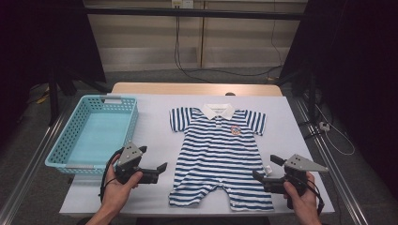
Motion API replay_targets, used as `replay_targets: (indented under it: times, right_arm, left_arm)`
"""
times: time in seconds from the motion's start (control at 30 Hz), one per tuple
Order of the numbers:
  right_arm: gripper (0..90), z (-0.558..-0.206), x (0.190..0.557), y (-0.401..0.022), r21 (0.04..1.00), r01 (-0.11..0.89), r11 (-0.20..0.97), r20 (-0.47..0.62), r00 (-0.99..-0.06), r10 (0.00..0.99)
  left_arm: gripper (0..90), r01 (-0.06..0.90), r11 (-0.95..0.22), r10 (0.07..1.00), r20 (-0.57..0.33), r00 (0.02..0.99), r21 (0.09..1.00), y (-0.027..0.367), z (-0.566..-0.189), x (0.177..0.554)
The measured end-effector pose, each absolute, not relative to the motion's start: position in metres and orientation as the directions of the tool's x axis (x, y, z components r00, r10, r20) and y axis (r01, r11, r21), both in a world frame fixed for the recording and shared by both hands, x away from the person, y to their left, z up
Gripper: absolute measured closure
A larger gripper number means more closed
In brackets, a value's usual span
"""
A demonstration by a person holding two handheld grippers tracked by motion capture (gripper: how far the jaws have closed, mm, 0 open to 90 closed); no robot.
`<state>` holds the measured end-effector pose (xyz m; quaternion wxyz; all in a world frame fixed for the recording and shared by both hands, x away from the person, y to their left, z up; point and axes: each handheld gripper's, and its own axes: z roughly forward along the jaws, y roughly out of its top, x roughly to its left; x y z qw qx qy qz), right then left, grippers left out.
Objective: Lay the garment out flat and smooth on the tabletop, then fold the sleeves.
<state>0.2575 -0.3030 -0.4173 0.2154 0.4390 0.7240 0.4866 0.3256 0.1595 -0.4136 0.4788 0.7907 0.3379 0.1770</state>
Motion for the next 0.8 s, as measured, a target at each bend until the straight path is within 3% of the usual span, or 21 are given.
replay_targets:
  times: [0.37, 0.47, 0.8]
  right_arm:
    - [6.0, -0.424, 0.263, -0.302, 0.891, 0.429, 0.149, 0.087, -0.483, 0.871]
    - [5.9, -0.426, 0.260, -0.303, 0.897, 0.417, 0.149, 0.081, -0.485, 0.871]
    - [4.7, -0.421, 0.251, -0.309, 0.919, 0.373, 0.126, 0.086, -0.504, 0.859]
  left_arm:
    - [6.5, 0.348, -0.285, 0.701, -0.053, 0.711, 0.893, 0.156, -0.414, 0.332]
    - [7.2, 0.324, -0.305, 0.697, -0.022, 0.717, 0.896, 0.155, -0.413, 0.333]
    - [5.8, 0.313, -0.260, 0.687, -0.053, 0.725, 0.913, 0.140, -0.405, 0.336]
